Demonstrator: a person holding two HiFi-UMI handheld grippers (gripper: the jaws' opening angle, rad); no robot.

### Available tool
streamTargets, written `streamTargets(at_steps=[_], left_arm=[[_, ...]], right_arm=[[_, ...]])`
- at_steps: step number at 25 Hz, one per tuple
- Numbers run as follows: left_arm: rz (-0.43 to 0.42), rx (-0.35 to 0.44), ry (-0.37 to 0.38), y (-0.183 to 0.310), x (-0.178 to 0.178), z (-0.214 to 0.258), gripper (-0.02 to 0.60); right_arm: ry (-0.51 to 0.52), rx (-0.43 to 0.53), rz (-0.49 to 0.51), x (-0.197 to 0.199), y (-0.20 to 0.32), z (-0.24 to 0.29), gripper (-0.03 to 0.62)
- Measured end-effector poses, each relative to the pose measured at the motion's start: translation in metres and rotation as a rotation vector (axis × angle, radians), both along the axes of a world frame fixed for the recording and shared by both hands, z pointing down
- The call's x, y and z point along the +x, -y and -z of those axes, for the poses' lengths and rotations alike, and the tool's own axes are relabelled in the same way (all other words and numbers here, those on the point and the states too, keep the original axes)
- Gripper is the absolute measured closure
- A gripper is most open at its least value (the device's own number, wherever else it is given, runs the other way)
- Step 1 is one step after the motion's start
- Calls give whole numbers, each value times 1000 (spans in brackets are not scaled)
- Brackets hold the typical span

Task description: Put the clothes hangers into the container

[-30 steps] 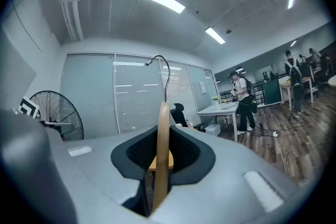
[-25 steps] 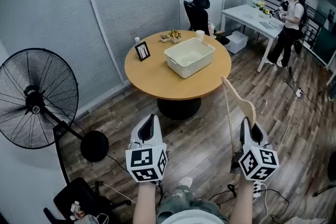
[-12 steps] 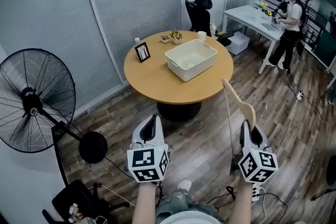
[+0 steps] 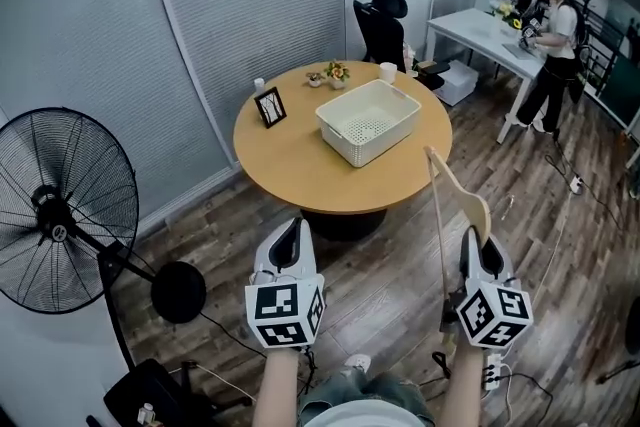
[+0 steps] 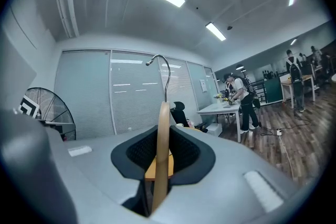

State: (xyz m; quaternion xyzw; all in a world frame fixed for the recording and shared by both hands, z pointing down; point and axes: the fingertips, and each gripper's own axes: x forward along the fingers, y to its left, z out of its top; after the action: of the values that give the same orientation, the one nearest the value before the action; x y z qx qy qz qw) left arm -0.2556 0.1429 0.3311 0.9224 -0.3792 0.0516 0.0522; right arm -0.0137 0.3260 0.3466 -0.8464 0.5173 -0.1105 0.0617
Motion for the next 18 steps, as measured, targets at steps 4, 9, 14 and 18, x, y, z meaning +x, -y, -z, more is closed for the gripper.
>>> streamTargets(at_steps=[4, 9, 14, 18], left_arm=[[2, -9, 8, 15, 2, -6, 580], [20, -29, 8, 35, 10, -13, 580], [27, -36, 19, 52, 30, -20, 580], [42, -32, 22, 69, 55, -20, 580]], right_arm=[[6, -17, 2, 3, 16, -8, 510], [1, -36, 22, 11, 38, -12, 510], [2, -43, 27, 35, 57, -16, 510], [3, -44, 42, 64, 77, -19, 510]])
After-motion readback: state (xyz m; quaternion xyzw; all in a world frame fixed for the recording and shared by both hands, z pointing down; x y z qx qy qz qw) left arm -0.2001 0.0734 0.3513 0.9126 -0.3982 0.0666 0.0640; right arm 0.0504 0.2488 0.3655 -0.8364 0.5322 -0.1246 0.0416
